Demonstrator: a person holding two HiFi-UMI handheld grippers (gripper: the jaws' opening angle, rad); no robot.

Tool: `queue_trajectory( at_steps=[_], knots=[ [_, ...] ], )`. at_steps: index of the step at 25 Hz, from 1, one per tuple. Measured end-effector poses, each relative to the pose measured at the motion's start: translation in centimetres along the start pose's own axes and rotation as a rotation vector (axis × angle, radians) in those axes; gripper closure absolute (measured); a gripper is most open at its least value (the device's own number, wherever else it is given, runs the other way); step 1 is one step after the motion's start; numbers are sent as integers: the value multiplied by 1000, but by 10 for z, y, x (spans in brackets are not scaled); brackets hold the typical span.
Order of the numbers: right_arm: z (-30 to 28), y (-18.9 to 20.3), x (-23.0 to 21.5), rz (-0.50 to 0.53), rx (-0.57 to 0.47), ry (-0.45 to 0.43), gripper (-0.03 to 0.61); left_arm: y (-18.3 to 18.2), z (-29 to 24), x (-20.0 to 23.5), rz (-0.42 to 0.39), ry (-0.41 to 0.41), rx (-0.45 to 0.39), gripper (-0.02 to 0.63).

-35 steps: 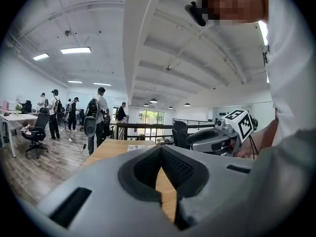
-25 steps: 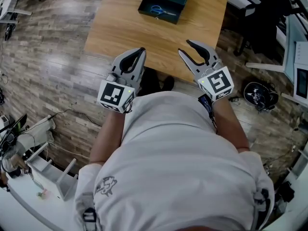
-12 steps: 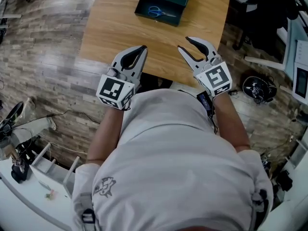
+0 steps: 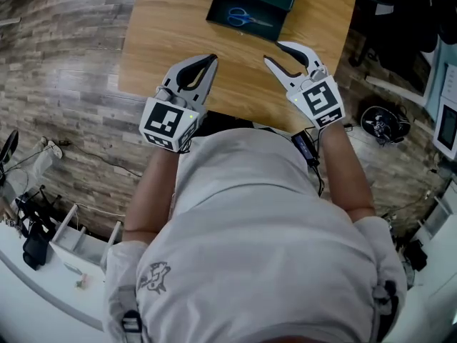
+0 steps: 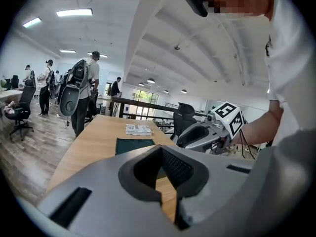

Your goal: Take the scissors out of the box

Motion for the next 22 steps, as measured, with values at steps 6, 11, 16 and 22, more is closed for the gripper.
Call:
queue_trajectory(
  at_steps=[6,11,16,22],
  knots=[
    [-44,11,-19,22,71,-44,423,-6,-31,31,-8,16,42,609],
    [-81,26,-30,55,137,-100,423,5,-51,55,1,43,124,609],
    [-121,47,-38,132,234,-173,426,15,-71,78,3,57,181,609],
    [-156,74,-38,170,316,-242,440,27,-91,92,9,80,230,609]
  ],
)
Point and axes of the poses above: the fingertips, and each gripper's own axes: z backward along the fingers, x to its left, y out of its underside, the point moved 2 cm from there along z, backward along the fingers, and after that the axes turned 15 degrees about z, right-handed, at the moved point
